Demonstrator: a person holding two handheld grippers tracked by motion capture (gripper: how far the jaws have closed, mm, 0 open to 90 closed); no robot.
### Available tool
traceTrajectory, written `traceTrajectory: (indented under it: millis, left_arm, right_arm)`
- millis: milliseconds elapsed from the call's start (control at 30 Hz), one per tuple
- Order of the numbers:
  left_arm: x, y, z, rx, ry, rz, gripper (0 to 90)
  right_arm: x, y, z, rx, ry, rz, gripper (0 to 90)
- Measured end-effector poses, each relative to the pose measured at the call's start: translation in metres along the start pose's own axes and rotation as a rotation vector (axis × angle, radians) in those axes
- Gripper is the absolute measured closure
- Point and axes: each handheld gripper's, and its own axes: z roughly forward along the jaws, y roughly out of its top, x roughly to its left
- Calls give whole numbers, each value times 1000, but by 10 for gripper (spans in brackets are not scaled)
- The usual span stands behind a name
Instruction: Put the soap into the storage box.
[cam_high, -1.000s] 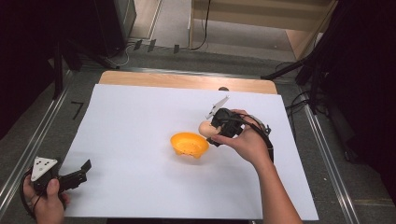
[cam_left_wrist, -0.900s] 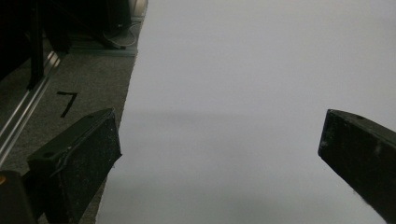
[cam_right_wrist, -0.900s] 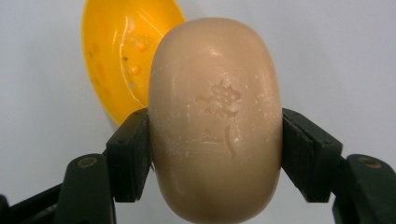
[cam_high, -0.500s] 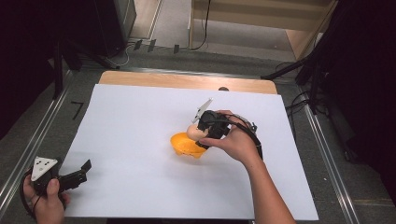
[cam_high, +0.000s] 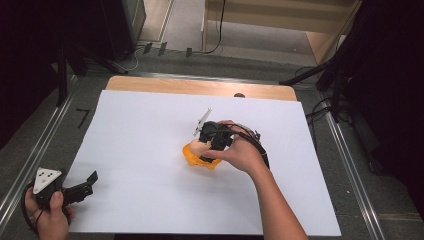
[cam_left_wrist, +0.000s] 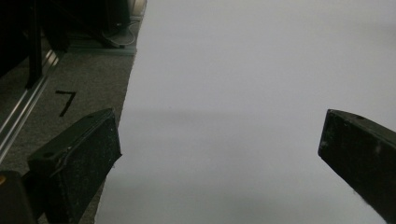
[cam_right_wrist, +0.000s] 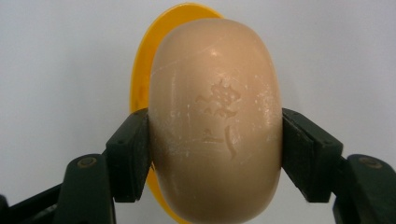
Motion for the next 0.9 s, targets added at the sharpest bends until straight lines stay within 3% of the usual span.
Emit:
traceTrajectory:
  millis: [200,533,900]
  left_arm:
    - [0,0,0,-1,-1,-1,0]
    - [0,0,0,-1,-2,-6,0]
    - [0,0,0,-1,-1,-5,0]
  right_arm:
    - [-2,0,2,-9,31,-2,327]
    - [-2,2,7,26,49,2,324]
    - [0,0,0,18,22,18,247]
